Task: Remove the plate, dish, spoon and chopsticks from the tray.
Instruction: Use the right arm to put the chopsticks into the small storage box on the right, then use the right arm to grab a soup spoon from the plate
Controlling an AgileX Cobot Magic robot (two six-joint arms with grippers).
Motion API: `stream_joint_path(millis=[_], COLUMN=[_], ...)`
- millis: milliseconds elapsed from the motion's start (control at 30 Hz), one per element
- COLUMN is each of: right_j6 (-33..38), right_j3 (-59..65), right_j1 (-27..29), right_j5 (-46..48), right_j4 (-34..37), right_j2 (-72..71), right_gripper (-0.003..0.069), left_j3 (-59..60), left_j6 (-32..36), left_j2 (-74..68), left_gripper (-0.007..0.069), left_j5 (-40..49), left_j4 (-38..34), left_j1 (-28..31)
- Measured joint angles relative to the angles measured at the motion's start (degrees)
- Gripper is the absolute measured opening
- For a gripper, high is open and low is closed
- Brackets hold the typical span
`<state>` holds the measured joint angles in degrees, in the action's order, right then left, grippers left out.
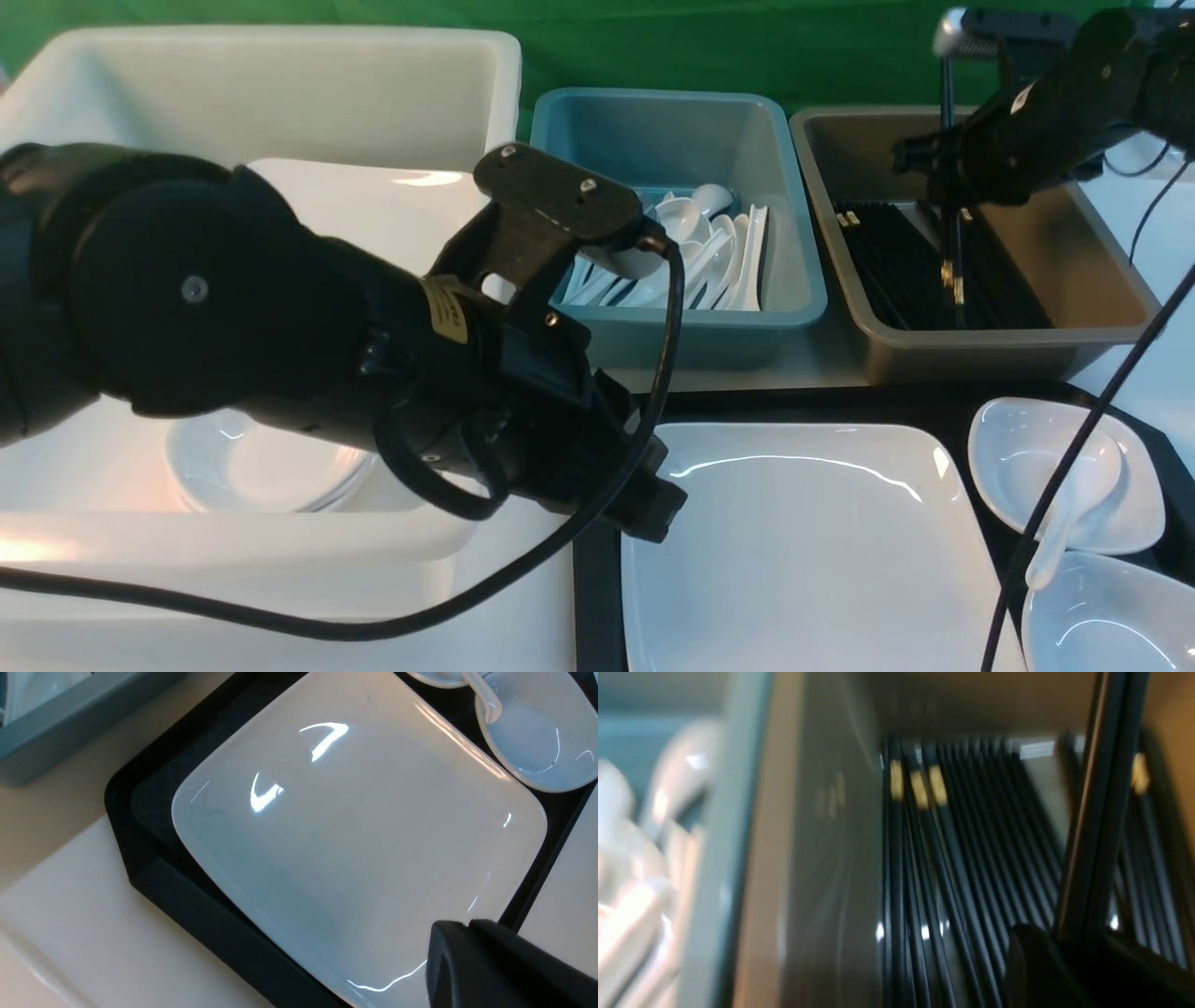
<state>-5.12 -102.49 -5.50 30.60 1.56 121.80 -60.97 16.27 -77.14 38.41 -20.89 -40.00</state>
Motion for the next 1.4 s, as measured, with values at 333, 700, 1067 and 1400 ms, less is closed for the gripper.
stream_joint_path(millis=[333,700,1067,1400], right_j6=[3.83,0.67,-6.44,-8.64], right_j3=[-1.81,19.39,32.66,33.02], right_j1=[0.00,0.06,0.14,0.50], right_j5=[22.42,34.44,22.84,22.40], right_j4=[-0.06,-1.56,-1.56,-1.56], right_j2=[-8.56,-28.02,-20.64,-16.71], right_gripper=[0.0489,0.0190,0.0494,0.0504], left_j3=[0.00,-0.04,-0.04,-0.06], left_j6=[-0.43,-0.81,0.37,14.46], left_j2=[0.00,-0.11,-0.11,-1.54], left_gripper=[0.0001,0.0003,0.0008,0.0011], left_j5=[0.02,1.36,2.84,-13.28], left_j4=[0.10,0.10,0.20,0.40], left_j1=[0.00,0.00,0.00,-4.17])
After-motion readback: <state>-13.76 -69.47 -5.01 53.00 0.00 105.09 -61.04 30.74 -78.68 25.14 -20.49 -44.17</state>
